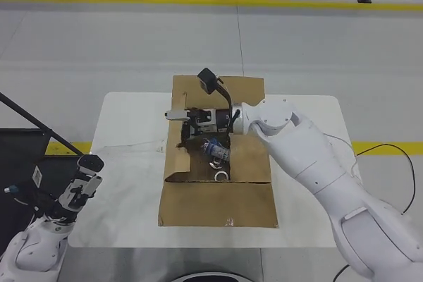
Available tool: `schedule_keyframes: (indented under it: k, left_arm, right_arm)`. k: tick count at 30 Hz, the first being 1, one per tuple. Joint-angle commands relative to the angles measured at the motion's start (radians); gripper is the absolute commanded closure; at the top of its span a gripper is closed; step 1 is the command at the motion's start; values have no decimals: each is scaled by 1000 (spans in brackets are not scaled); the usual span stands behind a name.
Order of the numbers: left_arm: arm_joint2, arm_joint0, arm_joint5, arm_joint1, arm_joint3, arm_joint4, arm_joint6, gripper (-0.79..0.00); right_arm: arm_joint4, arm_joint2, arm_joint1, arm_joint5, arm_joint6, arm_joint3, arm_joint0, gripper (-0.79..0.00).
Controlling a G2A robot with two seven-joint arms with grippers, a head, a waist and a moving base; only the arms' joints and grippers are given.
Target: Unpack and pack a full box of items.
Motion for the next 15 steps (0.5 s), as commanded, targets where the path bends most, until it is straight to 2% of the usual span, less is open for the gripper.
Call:
schedule_keyframes:
  k: [1,6,10,15]
  left_arm:
    - [-5,2,0,0,4,-8,10,-785]
    - [-22,11,0,-1,13,-35,35,-785]
    - [-37,16,0,0,16,-50,44,-785]
    - [-53,24,0,1,15,-64,49,-785]
  right_arm:
    - [-6,-21,-19,11,2,7,18,-785]
    - [-14,-77,-83,-14,-23,68,63,-785]
    - [-40,-116,-138,-75,-104,137,78,-785]
    - [-52,-158,-204,-100,-120,233,89,-785]
